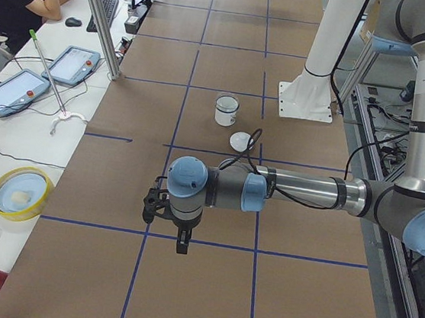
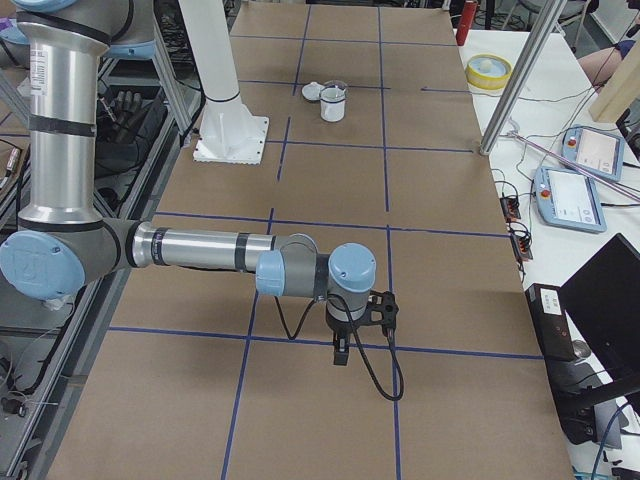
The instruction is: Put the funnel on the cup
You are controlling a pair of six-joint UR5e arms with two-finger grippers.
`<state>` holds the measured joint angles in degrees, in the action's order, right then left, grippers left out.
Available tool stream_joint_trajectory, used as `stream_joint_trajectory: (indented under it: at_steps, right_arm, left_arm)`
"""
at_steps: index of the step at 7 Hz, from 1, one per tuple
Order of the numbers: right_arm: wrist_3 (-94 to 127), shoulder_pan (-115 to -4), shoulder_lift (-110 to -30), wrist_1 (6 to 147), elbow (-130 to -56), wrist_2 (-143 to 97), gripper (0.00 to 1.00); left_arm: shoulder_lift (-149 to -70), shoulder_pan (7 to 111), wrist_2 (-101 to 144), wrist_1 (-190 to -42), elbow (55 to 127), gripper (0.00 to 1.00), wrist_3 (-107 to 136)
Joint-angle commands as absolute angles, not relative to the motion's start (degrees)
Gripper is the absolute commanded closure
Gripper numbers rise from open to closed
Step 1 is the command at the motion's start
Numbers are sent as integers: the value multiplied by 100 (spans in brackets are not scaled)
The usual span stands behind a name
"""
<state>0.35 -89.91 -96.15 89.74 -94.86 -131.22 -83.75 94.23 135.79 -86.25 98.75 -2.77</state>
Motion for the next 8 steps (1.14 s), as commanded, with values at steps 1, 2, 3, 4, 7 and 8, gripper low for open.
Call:
stream_joint_trajectory:
  at_steps: [1,2,3,4,7,8]
  right_arm:
    - [35,-8991,-9615,8974,-9492,-13122,0]
    - [35,-8991,-9615,8974,-9492,-13122,0]
    - [35,-8991,-9615,8974,-9492,-13122,0]
    - [35,-8991,-9615,8974,-9483,-13122,0]
    - [35,-8991,-9615,8974,-9483,-13122,0]
    - [35,-8991,-9615,8974,-9483,-13122,0]
  left_arm:
    - [-8411,9431,13579,-8430,9958,0,-299]
    - [-8463,9431,13579,-8281,10045,0,-308]
    - [-8446,9422,13570,-8288,10002,0,-325]
    - [-8455,9422,13570,-8288,9976,0,-325]
    - [-8499,9422,13579,-8288,9932,0,-325]
    - [-8499,9422,13631,-8305,9923,0,-316]
